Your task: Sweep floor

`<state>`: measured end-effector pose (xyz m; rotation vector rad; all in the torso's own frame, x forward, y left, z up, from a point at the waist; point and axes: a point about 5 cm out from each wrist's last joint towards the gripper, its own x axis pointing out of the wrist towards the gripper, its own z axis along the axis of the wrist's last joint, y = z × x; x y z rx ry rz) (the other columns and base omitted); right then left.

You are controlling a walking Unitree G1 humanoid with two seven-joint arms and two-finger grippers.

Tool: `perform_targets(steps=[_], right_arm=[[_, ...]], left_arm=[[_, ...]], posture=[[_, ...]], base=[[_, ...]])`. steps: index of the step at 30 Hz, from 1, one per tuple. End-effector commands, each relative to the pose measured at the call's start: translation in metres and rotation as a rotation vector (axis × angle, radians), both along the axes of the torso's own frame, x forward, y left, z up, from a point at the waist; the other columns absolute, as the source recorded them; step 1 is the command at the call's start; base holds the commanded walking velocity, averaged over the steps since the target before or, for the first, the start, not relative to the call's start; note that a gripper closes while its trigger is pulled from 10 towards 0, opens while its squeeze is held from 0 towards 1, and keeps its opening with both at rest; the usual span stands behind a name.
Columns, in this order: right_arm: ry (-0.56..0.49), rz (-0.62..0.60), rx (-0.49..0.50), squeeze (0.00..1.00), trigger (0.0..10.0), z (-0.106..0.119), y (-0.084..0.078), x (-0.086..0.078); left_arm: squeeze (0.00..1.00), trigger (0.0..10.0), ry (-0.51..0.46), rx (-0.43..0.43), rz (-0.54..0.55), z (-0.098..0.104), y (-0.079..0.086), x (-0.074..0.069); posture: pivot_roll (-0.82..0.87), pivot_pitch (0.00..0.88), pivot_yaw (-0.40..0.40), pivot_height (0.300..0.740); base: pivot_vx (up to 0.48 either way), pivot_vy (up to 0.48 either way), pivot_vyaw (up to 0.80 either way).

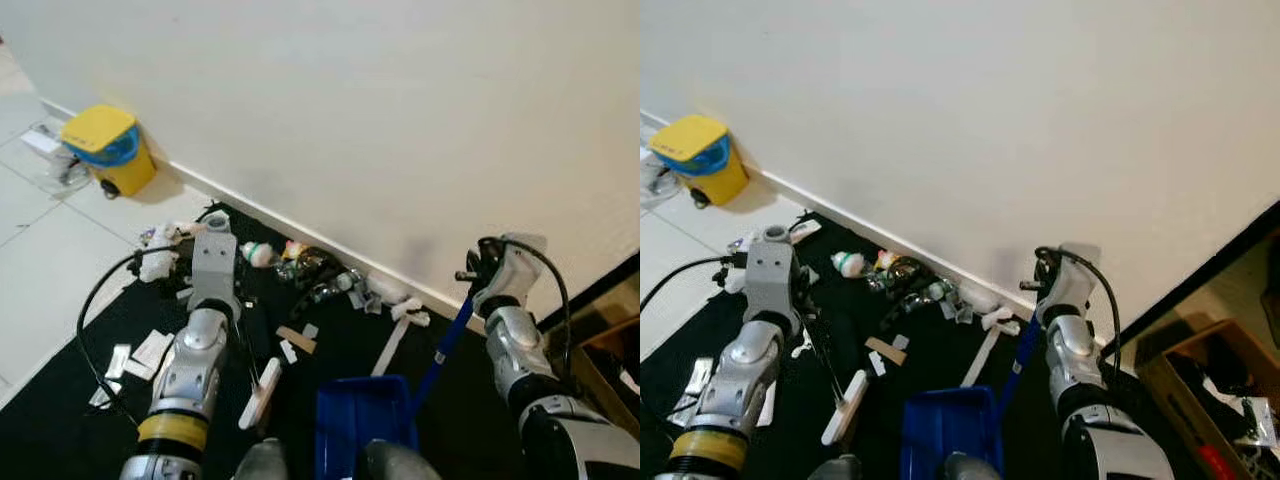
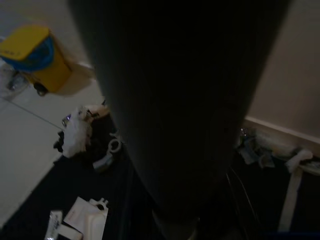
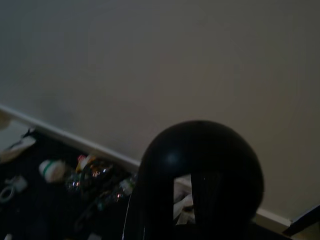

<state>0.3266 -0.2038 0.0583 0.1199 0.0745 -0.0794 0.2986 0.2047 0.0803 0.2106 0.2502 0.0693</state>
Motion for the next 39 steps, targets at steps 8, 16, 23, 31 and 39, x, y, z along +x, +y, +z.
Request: perform_targets(steps=[8,16,23,31,39], right_arm=[[-0.114,-0.054,0.027,0.00,10.0,0.032,-0.017,0.016],[-0.096,-0.045,0.011,0.00,10.0,0.034,-0.025,0.017],[-0.169,-0.104,-0.037,0.00,10.0,0.051,-0.039,0.020],[-0.200,-0.134,-0.037,0.00,10.0,0.063,-0.048,0.025],[-0.155,-0.142,-0.091,0.00,10.0,0.056,-0.044,0.024]], left_arm=[[0.00,10.0,0.026,0.292,-0.108,0.041,0.023,0.012],[0.00,10.0,-0.042,0.313,-0.100,0.078,0.041,0.015],[0.00,10.0,-0.079,0.224,-0.040,0.072,0.041,0.010],[0.00,10.0,-0.119,0.202,0.039,0.068,0.047,0.010],[0.00,10.0,-0.156,0.241,0.130,0.075,0.066,0.013]], posture=[[0.08,0.048,-0.064,0.740],[0.09,0.045,-0.074,0.740],[0.09,0.054,-0.067,0.740],[0.08,0.061,-0.051,0.740],[0.10,0.113,-0.034,0.740]], base=[[0.000,0.000,0.00],[0.000,0.000,0.00],[0.000,0.000,0.00],[0.000,0.000,0.00],[0.000,0.000,0.00]])
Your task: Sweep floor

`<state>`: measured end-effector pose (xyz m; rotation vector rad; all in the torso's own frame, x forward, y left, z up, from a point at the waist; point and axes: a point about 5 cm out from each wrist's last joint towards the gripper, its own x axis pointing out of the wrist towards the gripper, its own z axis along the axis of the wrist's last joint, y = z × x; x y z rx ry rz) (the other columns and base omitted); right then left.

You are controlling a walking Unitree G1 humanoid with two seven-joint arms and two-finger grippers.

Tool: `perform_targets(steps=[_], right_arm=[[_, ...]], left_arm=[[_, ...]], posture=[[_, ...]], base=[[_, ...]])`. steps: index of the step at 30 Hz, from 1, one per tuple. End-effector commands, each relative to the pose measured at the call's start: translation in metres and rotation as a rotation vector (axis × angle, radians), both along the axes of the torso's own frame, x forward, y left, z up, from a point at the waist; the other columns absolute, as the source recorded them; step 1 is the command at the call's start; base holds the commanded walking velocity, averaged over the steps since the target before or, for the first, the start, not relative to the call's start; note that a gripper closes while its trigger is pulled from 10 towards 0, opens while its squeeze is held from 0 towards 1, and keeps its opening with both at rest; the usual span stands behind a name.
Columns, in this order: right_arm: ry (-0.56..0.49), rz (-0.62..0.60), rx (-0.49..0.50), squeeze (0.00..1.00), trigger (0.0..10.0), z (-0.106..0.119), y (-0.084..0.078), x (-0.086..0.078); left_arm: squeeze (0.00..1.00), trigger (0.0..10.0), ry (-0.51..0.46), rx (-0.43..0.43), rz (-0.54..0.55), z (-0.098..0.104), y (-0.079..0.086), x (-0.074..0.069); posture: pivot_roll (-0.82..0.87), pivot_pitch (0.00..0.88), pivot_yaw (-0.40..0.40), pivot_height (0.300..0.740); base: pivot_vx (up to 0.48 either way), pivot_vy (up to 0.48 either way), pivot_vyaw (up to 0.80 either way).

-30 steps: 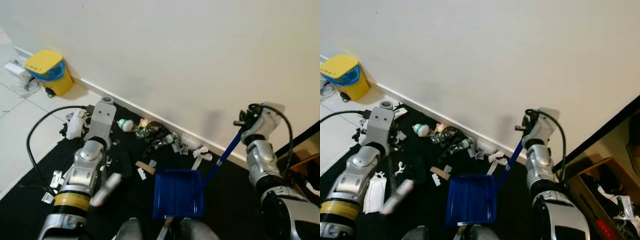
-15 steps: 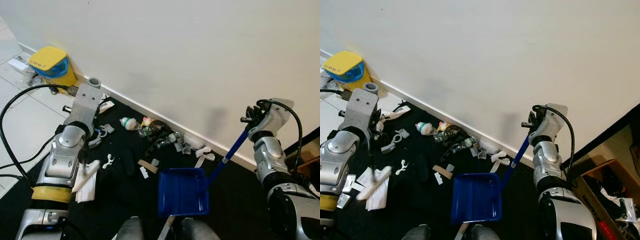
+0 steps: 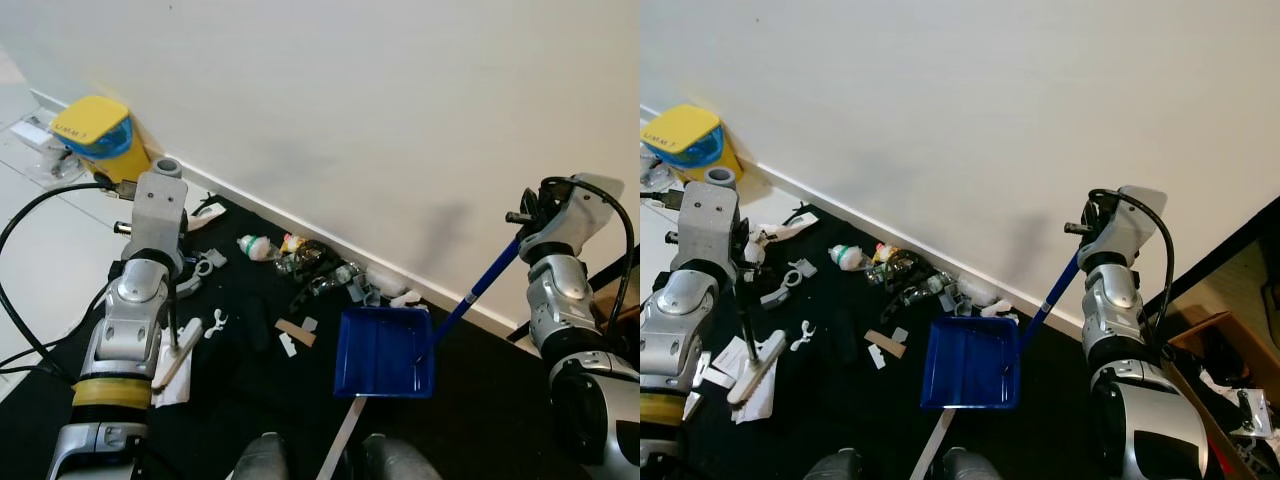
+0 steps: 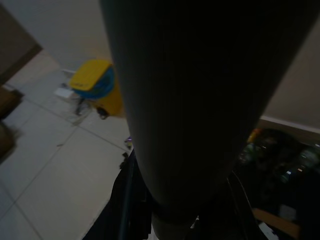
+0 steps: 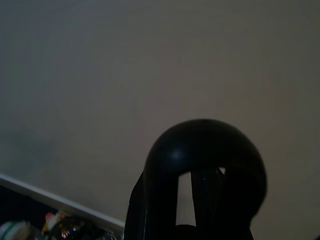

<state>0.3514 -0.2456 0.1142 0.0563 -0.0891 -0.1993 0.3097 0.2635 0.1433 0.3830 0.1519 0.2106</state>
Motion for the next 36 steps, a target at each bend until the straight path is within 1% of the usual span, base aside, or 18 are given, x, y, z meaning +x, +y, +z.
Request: perform_targets(steps=[1,2,3,5,7,8,13,15,17,24,25,26,28,30,33,34,36], right_arm=[[0.005,-0.023,-0.020,0.00,10.0,-0.002,-0.003,-0.002],[0.012,-0.028,-0.024,0.00,10.0,-0.003,-0.003,-0.002],[0.012,-0.028,-0.024,0.00,10.0,-0.003,-0.003,-0.002],[0.021,-0.037,-0.024,0.00,10.0,-0.004,-0.004,-0.003],[0.021,-0.039,-0.022,0.00,10.0,-0.004,-0.004,-0.003],[0.027,-0.040,0.001,0.00,10.0,-0.006,-0.003,-0.003],[0.065,-0.030,0.013,0.00,10.0,-0.013,0.003,-0.003],[0.085,-0.021,0.002,0.00,10.0,-0.017,0.006,-0.004],[0.090,-0.019,-0.002,0.00,10.0,-0.018,0.008,-0.004],[0.098,-0.015,0.022,0.00,10.0,-0.018,0.008,-0.003],[0.105,-0.004,0.027,0.00,10.0,-0.020,0.009,-0.004],[0.105,-0.004,0.027,0.00,10.0,-0.020,0.009,-0.004],[0.113,0.003,0.048,0.00,10.0,-0.022,0.009,-0.005],[0.115,0.005,0.053,0.00,10.0,-0.023,0.010,-0.005],[0.130,0.035,0.073,0.00,10.0,-0.026,0.014,-0.004],[0.137,0.042,0.078,0.00,10.0,-0.026,0.014,-0.004],[0.151,0.045,0.086,0.00,10.0,-0.029,0.014,-0.005]], left_arm=[[0.00,10.0,-0.063,0.053,0.030,0.013,0.010,0.002],[0.00,10.0,-0.080,0.046,0.043,0.015,0.013,0.001],[0.00,10.0,-0.080,0.046,0.043,0.015,0.013,0.001],[0.00,10.0,-0.124,0.028,0.065,0.019,0.020,0.002],[0.00,10.0,-0.132,0.025,0.069,0.020,0.021,0.002],[0.00,10.0,-0.148,0.001,0.085,0.020,0.026,0.002],[0.00,10.0,-0.124,0.025,0.113,0.016,0.034,0.002],[0.00,10.0,-0.116,0.023,0.149,0.014,0.037,0.001],[0.00,10.0,-0.110,0.029,0.166,0.012,0.038,0.000],[0.00,10.0,-0.083,0.067,0.158,0.001,0.033,-0.003],[0.00,10.0,-0.077,0.074,0.137,-0.001,0.029,-0.002],[0.00,10.0,-0.077,0.074,0.137,-0.001,0.029,-0.002],[0.00,10.0,-0.060,0.067,0.120,-0.005,0.022,0.000],[0.00,10.0,-0.050,0.068,0.112,-0.006,0.020,0.001],[0.00,10.0,-0.012,0.112,0.074,-0.015,0.011,0.005],[0.00,10.0,-0.012,0.123,0.074,-0.016,0.009,0.006],[0.00,10.0,-0.020,0.117,0.093,-0.014,0.010,0.008]], posture=[[0.10,0.113,-0.034,0.740],[0.11,0.118,-0.035,0.740],[0.11,0.118,-0.035,0.740],[0.11,0.117,-0.041,0.740],[0.11,0.117,-0.041,0.740],[0.10,0.112,-0.043,0.740],[0.10,0.112,-0.048,0.740],[0.09,0.103,-0.075,0.740],[0.09,0.106,-0.080,0.740],[0.08,0.095,-0.095,0.740],[0.09,0.093,-0.098,0.740],[0.09,0.093,-0.098,0.740],[0.09,0.086,-0.103,0.740],[0.09,0.086,-0.103,0.740],[0.08,0.086,-0.099,0.740],[0.07,0.088,-0.098,0.740],[0.07,0.090,-0.100,0.740]], base=[[0.000,0.000,0.00],[0.000,0.000,0.00],[0.000,0.000,0.00],[0.000,0.000,0.00],[0.000,0.000,0.00],[0.000,0.000,0.00],[0.000,0.000,0.00],[0.000,0.000,0.00],[0.000,0.000,0.00],[0.000,0.000,0.00],[0.000,0.000,0.00],[0.000,0.000,0.00],[0.000,0.000,0.00],[0.000,0.000,0.00],[0.000,0.000,0.00],[0.000,0.000,0.00],[0.000,0.000,0.00]])
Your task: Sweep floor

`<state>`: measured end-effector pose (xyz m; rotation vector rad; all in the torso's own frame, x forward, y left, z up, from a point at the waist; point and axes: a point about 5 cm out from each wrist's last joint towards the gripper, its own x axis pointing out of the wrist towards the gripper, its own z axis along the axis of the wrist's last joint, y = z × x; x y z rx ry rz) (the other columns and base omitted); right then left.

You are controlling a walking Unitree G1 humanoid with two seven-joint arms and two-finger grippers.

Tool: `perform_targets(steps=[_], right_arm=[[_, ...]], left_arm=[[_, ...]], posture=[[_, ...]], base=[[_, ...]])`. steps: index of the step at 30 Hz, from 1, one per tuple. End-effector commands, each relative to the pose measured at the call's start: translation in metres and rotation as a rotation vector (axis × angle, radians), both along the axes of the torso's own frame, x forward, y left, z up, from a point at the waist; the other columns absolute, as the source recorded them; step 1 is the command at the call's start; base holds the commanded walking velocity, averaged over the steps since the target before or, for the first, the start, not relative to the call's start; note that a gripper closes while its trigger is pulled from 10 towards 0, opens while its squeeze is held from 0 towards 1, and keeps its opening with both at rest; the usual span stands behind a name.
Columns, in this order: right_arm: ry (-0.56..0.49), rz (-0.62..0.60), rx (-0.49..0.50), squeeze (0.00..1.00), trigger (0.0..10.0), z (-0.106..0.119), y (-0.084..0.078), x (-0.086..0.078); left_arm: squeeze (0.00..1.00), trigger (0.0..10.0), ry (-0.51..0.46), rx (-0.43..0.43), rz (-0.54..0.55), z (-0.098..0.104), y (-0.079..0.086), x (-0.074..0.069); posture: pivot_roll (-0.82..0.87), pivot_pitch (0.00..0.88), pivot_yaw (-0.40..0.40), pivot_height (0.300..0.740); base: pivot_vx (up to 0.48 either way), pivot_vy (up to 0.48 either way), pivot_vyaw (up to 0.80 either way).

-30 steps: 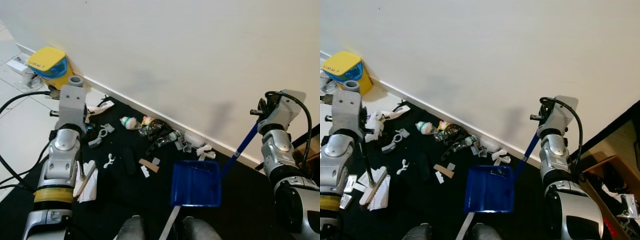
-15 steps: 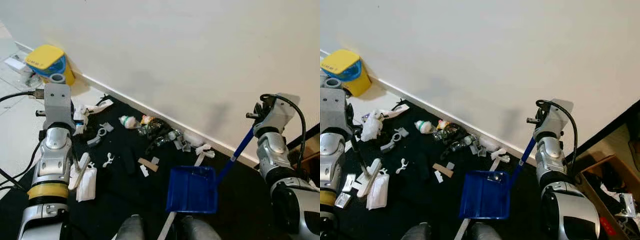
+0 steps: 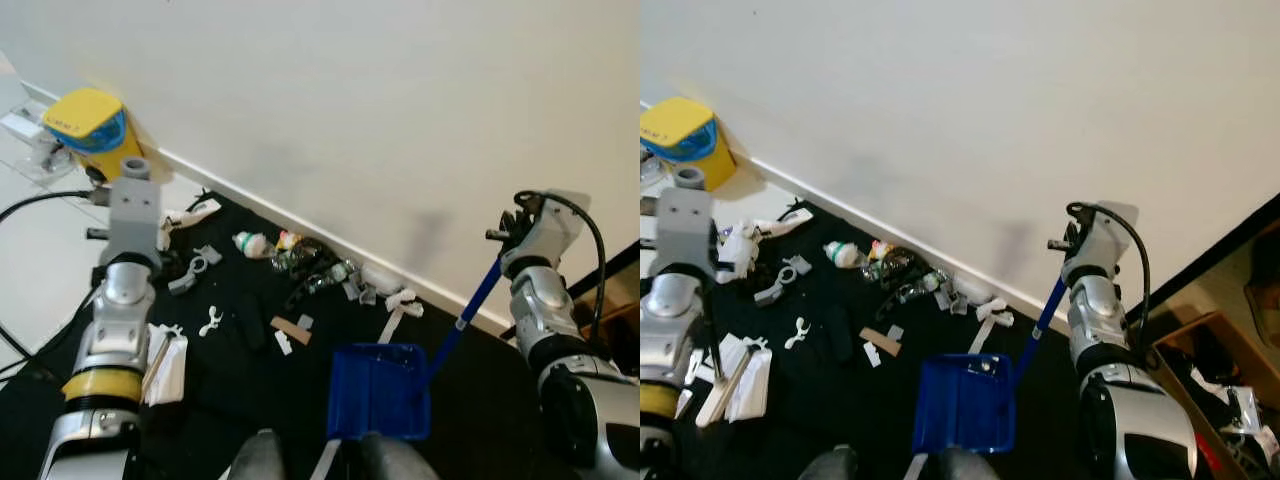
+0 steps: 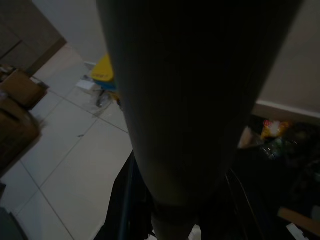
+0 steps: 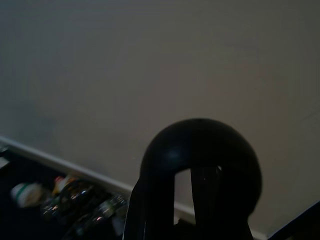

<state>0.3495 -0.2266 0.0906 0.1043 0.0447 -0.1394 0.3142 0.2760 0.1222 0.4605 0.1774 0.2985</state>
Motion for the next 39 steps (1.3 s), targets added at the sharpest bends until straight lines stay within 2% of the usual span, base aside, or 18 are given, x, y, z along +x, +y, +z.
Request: perform_targets(steps=[1,4,9,15,18,24,30,35,39], right_arm=[[0.033,-0.024,0.031,0.00,10.0,-0.006,-0.006,-0.004],[0.039,-0.018,0.043,0.00,10.0,-0.007,-0.007,-0.004],[0.034,0.021,0.040,0.00,10.0,-0.005,-0.003,-0.002],[0.019,0.043,0.043,0.00,10.0,-0.004,0.006,0.000],[0.015,0.070,0.034,0.00,10.0,-0.006,0.012,0.000],[0.004,0.071,0.052,0.00,10.0,-0.005,0.012,-0.001],[0.004,0.070,0.046,0.00,10.0,-0.008,0.008,-0.004],[-0.013,0.058,0.040,0.00,10.0,-0.006,0.004,-0.004],[-0.036,0.055,0.050,0.00,10.0,-0.003,0.005,-0.003]], left_arm=[[0.00,10.0,-0.038,0.044,0.017,0.008,-0.002,0.005],[0.00,10.0,-0.030,0.117,0.029,0.012,-0.001,0.008],[0.00,10.0,-0.035,0.164,0.075,0.016,0.005,0.011],[0.00,10.0,-0.055,0.162,0.092,0.008,0.007,0.013],[0.00,10.0,-0.060,0.132,0.120,0.003,0.007,0.013],[0.00,10.0,-0.058,0.111,0.120,-0.001,0.006,0.014],[0.00,10.0,-0.020,0.076,0.131,-0.015,0.009,0.011],[0.00,10.0,-0.049,0.150,0.193,-0.012,0.023,0.008],[0.00,10.0,-0.046,0.176,0.163,-0.008,0.026,0.015]], posture=[[0.07,0.091,-0.103,0.740],[0.08,0.101,-0.117,0.740],[0.08,0.117,-0.118,0.740],[0.07,0.144,-0.133,0.740],[0.06,0.158,-0.118,0.740],[0.05,0.152,-0.112,0.740],[0.03,0.153,-0.114,0.740],[0.02,0.182,-0.129,0.740],[0.01,0.219,-0.135,0.740]], base=[[0.000,0.000,0.00],[0.000,0.000,0.00],[0.000,0.000,0.00],[0.000,0.000,0.00],[0.000,0.000,0.00],[0.000,0.000,0.00],[0.000,0.000,0.00],[0.000,0.000,0.00],[0.000,0.000,0.00]])
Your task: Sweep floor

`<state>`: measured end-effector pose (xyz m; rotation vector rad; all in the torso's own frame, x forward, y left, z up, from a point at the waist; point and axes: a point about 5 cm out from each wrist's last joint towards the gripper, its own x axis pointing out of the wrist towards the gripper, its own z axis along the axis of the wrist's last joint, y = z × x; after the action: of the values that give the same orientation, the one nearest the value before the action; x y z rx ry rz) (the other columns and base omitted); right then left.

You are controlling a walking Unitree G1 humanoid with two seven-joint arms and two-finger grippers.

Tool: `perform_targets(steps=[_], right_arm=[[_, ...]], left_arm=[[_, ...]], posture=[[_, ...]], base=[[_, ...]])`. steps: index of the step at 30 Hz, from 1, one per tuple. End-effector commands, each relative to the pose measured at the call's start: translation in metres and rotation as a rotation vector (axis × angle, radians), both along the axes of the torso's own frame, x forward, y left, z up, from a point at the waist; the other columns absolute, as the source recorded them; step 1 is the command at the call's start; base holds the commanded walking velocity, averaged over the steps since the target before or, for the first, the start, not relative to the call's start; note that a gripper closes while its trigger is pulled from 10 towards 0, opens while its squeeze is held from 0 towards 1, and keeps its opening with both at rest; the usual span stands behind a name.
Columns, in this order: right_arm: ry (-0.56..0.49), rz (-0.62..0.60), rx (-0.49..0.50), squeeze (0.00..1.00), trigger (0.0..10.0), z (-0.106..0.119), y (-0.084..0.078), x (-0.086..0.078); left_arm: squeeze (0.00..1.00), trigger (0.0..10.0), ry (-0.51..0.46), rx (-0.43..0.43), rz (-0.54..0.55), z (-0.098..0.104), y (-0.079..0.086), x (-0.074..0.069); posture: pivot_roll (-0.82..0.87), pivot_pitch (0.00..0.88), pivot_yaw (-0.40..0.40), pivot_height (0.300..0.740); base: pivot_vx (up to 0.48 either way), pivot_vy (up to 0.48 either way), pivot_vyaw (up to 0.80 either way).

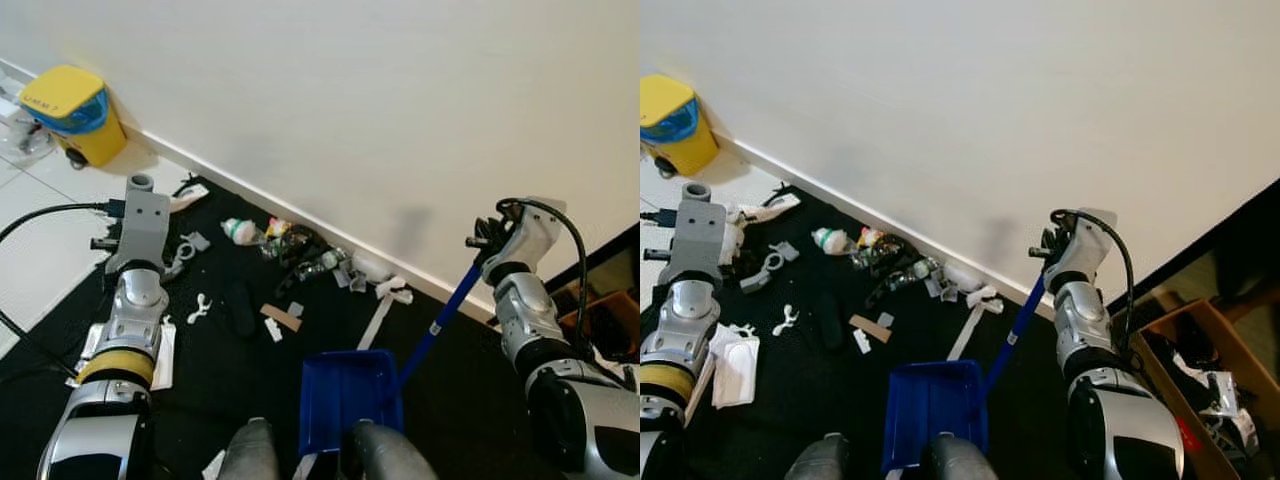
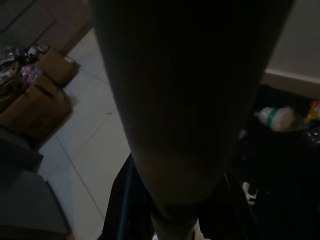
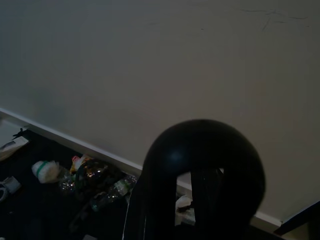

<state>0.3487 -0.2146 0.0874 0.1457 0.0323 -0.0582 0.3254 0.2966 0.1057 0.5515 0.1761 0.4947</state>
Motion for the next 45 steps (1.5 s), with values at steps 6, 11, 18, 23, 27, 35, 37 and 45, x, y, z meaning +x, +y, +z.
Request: perform_targets(steps=[6,11,18,23,27,35,37,45], right_arm=[[-0.045,0.014,0.029,0.00,10.0,0.001,0.005,-0.001],[-0.066,0.025,0.039,0.00,10.0,0.002,0.008,-0.002],[-0.094,0.075,0.033,0.00,10.0,0.002,0.020,-0.003],[-0.095,0.070,0.038,0.00,10.0,0.001,0.019,-0.003],[-0.099,0.071,0.038,0.00,10.0,0.002,0.018,-0.003],[-0.112,0.066,0.037,0.00,10.0,0.006,0.017,-0.001],[-0.113,0.065,0.037,0.00,10.0,0.007,0.016,-0.001],[-0.113,0.055,0.032,0.00,10.0,0.010,0.011,0.001]], left_arm=[[0.00,10.0,-0.042,0.066,-0.071,0.015,-0.003,0.014],[0.00,10.0,-0.082,0.016,-0.107,0.016,-0.013,0.019],[0.00,10.0,-0.104,-0.304,-0.346,0.008,-0.070,0.037],[0.00,10.0,-0.007,-0.402,-0.550,-0.007,-0.117,0.038],[0.00,10.0,0.014,-0.430,-0.626,-0.011,-0.135,0.037],[0.00,10.0,-0.049,-0.371,-0.632,-0.002,-0.143,0.039],[0.00,10.0,-0.035,-0.338,-0.586,-0.002,-0.133,0.040],[0.00,10.0,0.029,-0.146,-0.415,0.007,-0.075,0.039]], posture=[[0.00,0.271,-0.133,0.740],[-0.01,0.293,-0.136,0.740],[-0.02,0.305,-0.132,0.740],[-0.02,0.295,-0.123,0.740],[-0.02,0.288,-0.119,0.740],[-0.01,0.268,-0.112,0.740],[-0.01,0.262,-0.109,0.740],[0.00,0.247,-0.110,0.740]], base=[[0.000,0.000,0.00],[0.000,0.000,0.00],[0.000,0.000,0.00],[0.000,0.000,0.00],[0.000,0.000,0.00],[0.000,0.000,0.00],[0.000,0.000,0.00],[0.000,0.000,0.00]])
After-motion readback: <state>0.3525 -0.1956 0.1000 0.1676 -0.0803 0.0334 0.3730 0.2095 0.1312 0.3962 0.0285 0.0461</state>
